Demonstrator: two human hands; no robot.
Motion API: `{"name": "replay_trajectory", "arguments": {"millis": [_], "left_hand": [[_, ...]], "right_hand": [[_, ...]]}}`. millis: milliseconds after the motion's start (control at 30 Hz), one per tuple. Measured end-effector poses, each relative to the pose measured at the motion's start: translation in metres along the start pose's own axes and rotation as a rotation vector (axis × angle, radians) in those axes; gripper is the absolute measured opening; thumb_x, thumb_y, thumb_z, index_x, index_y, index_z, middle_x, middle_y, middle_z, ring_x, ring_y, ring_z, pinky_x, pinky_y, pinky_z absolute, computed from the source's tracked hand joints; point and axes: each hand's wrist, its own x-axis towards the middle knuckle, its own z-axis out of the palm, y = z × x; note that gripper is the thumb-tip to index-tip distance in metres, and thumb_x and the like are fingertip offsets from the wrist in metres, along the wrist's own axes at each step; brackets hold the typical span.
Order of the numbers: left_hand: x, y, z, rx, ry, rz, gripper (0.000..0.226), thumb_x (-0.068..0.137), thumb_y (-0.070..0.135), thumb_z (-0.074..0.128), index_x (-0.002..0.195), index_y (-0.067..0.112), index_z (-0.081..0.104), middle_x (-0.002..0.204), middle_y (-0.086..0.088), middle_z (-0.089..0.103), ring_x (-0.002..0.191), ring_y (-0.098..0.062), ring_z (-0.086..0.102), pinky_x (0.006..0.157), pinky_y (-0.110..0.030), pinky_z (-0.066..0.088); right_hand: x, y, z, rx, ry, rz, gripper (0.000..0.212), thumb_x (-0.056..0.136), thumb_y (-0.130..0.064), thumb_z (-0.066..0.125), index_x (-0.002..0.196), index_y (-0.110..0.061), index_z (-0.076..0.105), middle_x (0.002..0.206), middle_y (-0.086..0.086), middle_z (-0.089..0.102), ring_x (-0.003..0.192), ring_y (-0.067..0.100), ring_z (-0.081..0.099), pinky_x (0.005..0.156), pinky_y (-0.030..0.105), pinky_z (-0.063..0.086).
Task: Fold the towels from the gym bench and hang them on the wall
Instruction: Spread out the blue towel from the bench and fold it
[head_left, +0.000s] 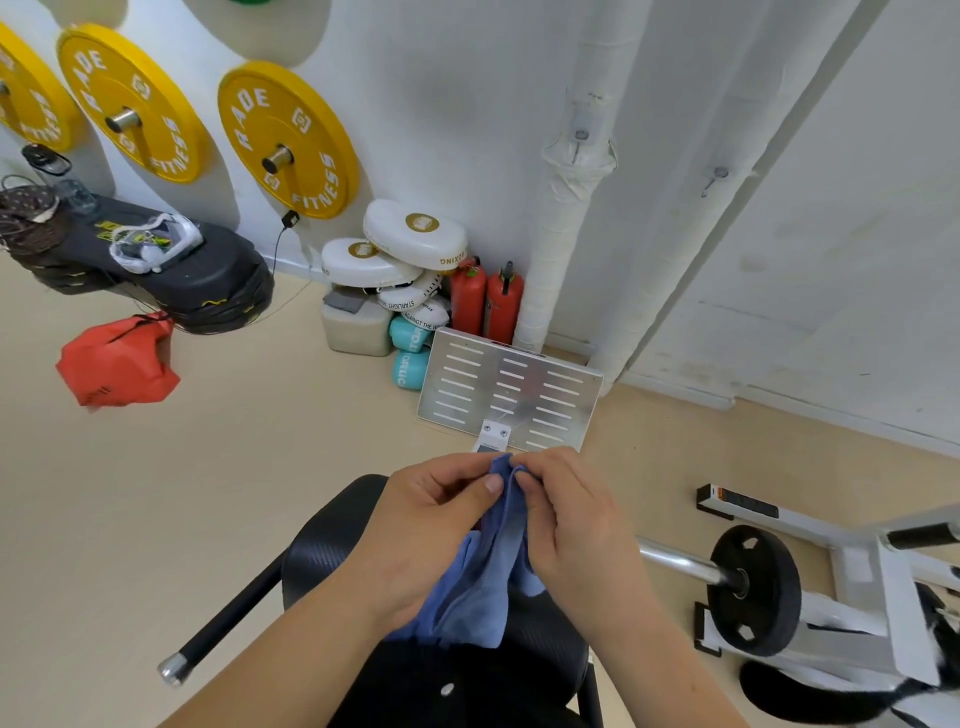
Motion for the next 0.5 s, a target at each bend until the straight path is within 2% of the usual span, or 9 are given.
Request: {"name": "replay_trajectory", "arguments": {"millis": [133,267,400,500], "left_hand": [[0.002,0.003,-0.002,0.024,0.026,0.014,0.027,0.1,0.006,0.06,0.114,0.019,0.078,0.112,0.001,0.079,0.112,-0.013,0.072,0.104,-0.035,0.053],[0.0,0.007,0.002,0.115,-0.052,0.041,0.027,0.103,0.007,0.056,0.114,0.019,0.078,0.108,0.003,0.08,0.109,-0.008,0.072,0.094,-0.021,0.055],[-0.001,0.011,0.003,0.152,-0.081,0.069,0.028,0.103,0.006,0.055,0.116,0.017,0.077,0.104,0.003,0.08,0.1,-0.005,0.073,0.084,-0.014,0.053],[-0.002,0.015,0.0,0.218,-0.111,0.11,0.029,0.103,0.006,0.055,0.117,0.018,0.077,0.11,0.005,0.079,0.108,-0.007,0.072,0.091,-0.018,0.054]], "right_hand": [[-0.001,-0.003,0.003,-0.014,0.055,0.007,0.031,0.103,-0.028,0.049,0.115,-0.017,0.075,0.099,-0.003,0.069,0.085,0.011,0.069,0.072,0.032,0.058],[0.001,-0.006,-0.005,0.105,0.042,0.025,0.03,0.099,-0.023,0.059,0.123,-0.016,0.075,0.1,-0.005,0.073,0.092,0.004,0.067,0.081,0.02,0.055],[0.004,-0.007,-0.019,0.154,-0.029,0.007,0.03,0.091,-0.005,0.074,0.118,-0.018,0.078,0.1,-0.01,0.074,0.091,0.009,0.072,0.078,0.028,0.06],[0.009,-0.009,-0.028,0.196,-0.043,0.051,0.021,0.091,-0.018,0.073,0.11,-0.024,0.081,0.097,-0.016,0.077,0.09,0.009,0.075,0.078,0.029,0.061]]}}
